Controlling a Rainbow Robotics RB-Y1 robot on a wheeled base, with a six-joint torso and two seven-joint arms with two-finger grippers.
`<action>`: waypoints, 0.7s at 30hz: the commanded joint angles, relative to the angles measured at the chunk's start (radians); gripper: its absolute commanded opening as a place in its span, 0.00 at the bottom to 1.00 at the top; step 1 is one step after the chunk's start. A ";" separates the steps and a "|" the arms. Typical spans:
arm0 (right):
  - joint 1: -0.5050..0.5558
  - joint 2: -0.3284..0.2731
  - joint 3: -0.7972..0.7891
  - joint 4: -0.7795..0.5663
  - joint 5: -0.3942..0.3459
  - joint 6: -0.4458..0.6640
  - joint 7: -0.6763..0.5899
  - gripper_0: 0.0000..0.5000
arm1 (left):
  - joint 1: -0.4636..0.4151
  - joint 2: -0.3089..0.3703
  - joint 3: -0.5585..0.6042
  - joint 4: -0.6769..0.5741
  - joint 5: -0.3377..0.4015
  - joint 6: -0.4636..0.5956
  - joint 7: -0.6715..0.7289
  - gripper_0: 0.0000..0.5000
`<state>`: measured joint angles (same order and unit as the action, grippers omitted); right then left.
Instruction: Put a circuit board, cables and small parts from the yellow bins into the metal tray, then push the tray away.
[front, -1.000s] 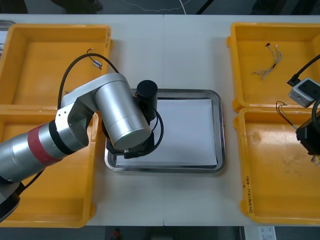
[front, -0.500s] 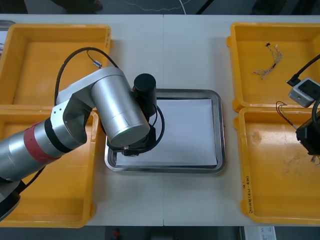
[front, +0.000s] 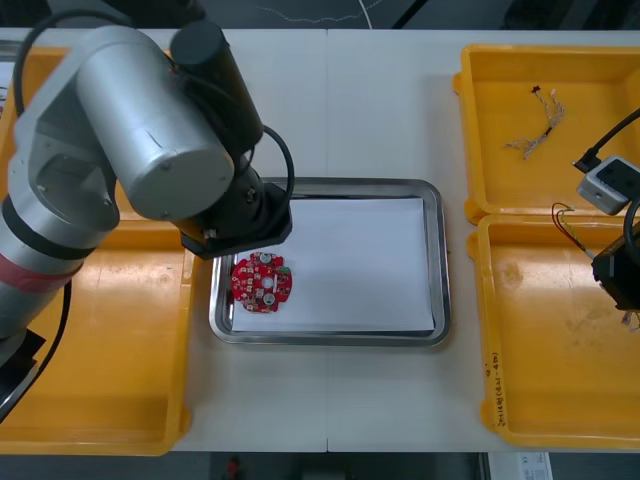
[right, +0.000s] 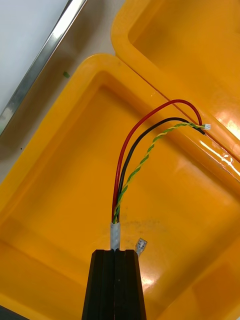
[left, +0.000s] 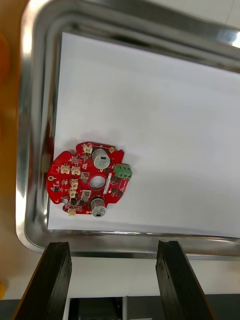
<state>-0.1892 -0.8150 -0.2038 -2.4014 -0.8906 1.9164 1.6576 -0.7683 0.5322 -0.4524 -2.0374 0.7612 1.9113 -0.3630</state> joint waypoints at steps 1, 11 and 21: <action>-0.019 -0.032 0.007 -0.028 0.004 0.004 0.048 0.00 | 0.003 0.084 0.084 -0.040 0.036 0.009 0.056 1.00; -0.058 -0.033 0.024 -0.028 -0.059 0.004 0.060 0.00 | -0.003 0.173 0.204 0.036 0.069 0.009 0.044 1.00; -0.234 -0.033 0.247 -0.030 -0.061 0.004 0.070 0.00 | -0.103 0.207 0.245 0.253 0.062 0.009 0.013 1.00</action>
<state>-0.3311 -0.8153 -0.0549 -2.4018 -0.9522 1.9165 1.7104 -0.7973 0.6961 -0.2334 -1.8301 0.8238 1.9117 -0.3631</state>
